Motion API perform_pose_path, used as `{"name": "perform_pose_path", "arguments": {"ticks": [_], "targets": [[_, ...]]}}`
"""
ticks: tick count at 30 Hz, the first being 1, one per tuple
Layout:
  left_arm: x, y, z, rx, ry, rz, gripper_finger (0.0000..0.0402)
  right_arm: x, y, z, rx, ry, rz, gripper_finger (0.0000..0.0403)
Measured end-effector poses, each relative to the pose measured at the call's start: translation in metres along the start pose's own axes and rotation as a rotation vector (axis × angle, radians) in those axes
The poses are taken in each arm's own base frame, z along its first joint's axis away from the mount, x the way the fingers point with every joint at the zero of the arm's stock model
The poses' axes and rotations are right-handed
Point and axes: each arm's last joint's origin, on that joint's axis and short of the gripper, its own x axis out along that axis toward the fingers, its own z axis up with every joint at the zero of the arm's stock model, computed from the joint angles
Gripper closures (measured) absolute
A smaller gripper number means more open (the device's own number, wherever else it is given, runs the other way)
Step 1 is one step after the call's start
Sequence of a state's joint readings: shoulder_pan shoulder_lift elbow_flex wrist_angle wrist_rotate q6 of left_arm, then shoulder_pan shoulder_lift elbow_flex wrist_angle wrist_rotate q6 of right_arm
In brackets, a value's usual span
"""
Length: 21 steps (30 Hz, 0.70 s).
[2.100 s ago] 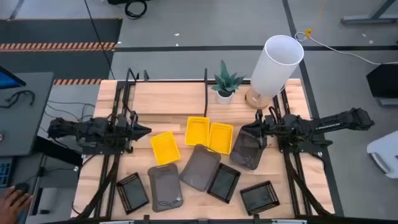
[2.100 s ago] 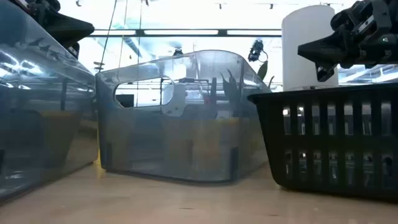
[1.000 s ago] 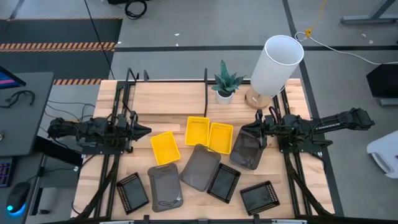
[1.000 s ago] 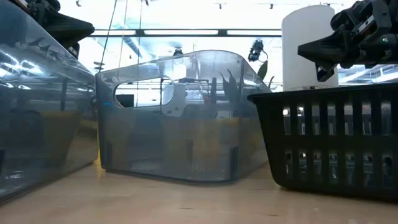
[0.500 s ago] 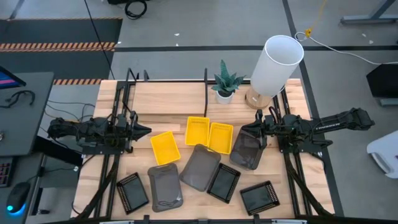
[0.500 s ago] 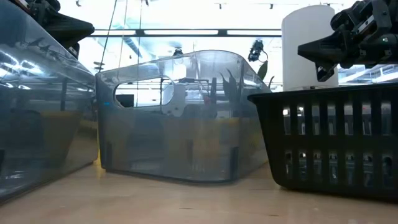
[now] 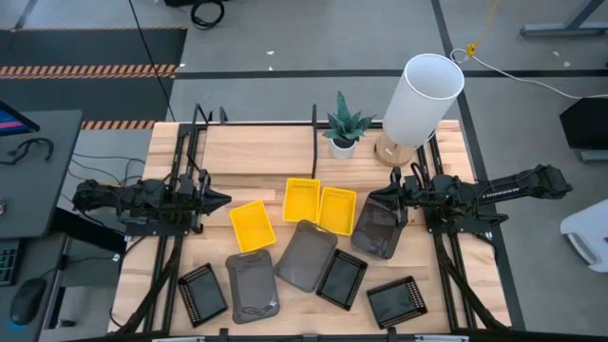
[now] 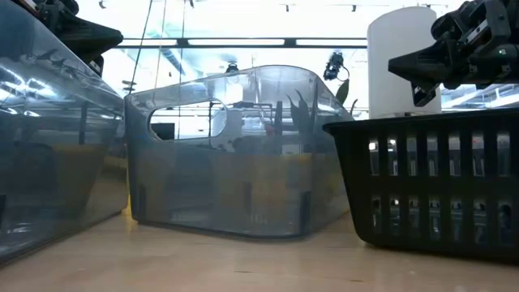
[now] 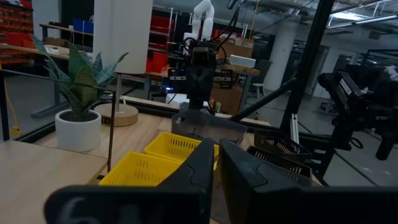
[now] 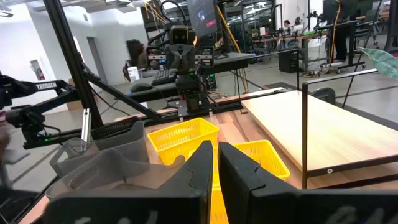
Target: Stack baskets on shelf by color
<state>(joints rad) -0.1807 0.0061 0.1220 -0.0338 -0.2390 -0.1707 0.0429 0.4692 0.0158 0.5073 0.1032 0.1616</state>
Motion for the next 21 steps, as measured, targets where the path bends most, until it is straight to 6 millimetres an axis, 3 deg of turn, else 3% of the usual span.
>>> {"name": "perform_pose_path", "arguments": {"ticks": [12,21], "targets": [[0.000,0.000,0.000,0.000,0.000,0.000,0.0369,0.000,0.000,0.001,0.002,-0.012,0.002,0.0372],[0.000,0.000,0.000,0.000,0.000,0.000,0.0369,-0.005,0.002,0.033,0.042,-0.357,-0.031,0.0372]]}}
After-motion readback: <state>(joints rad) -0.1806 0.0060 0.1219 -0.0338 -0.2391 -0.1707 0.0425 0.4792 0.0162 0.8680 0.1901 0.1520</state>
